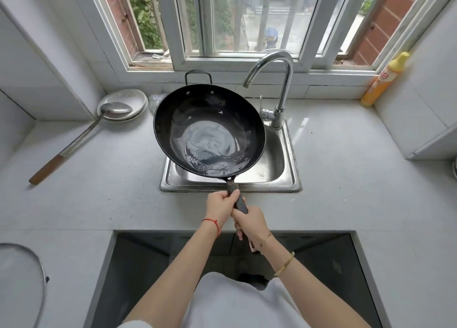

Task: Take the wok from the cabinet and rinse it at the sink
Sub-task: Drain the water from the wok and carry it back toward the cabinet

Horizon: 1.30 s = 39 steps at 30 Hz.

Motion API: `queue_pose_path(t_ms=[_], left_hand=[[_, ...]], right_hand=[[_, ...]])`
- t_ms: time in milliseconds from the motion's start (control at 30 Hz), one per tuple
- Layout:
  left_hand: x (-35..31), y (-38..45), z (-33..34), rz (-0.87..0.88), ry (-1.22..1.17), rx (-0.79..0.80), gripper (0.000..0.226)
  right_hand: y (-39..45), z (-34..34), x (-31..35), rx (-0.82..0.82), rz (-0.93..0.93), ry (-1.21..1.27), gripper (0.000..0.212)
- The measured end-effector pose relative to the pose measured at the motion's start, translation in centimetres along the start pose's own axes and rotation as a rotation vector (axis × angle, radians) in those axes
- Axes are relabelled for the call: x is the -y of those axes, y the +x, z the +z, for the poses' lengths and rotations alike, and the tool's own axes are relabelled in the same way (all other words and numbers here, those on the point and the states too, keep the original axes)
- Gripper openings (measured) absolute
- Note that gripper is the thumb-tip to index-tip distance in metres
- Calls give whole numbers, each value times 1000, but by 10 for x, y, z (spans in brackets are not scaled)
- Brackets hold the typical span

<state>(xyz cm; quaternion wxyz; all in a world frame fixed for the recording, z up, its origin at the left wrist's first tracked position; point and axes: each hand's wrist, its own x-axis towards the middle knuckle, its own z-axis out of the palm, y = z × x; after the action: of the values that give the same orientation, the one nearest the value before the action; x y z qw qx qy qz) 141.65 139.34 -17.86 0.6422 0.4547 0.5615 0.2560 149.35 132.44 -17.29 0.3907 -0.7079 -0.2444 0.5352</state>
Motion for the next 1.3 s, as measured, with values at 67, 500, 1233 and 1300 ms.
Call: queue_pose_path(t_ms=[67,500,1233,1300], left_hand=[[-2,0,-1,8,21,-6,29],[-3,-3,7,-98,-151,93,22],[-11,6,6,-10,2,45,30],[-12,4,7,-32,-43,74,27]], right_hand=[[-1,0,5,0,11,2,25],[-1,1,4,-163,-42,-189,23],[-1,-12,25,-46,21,-58,25],[-1,-12,24,-64,18,-90,25]])
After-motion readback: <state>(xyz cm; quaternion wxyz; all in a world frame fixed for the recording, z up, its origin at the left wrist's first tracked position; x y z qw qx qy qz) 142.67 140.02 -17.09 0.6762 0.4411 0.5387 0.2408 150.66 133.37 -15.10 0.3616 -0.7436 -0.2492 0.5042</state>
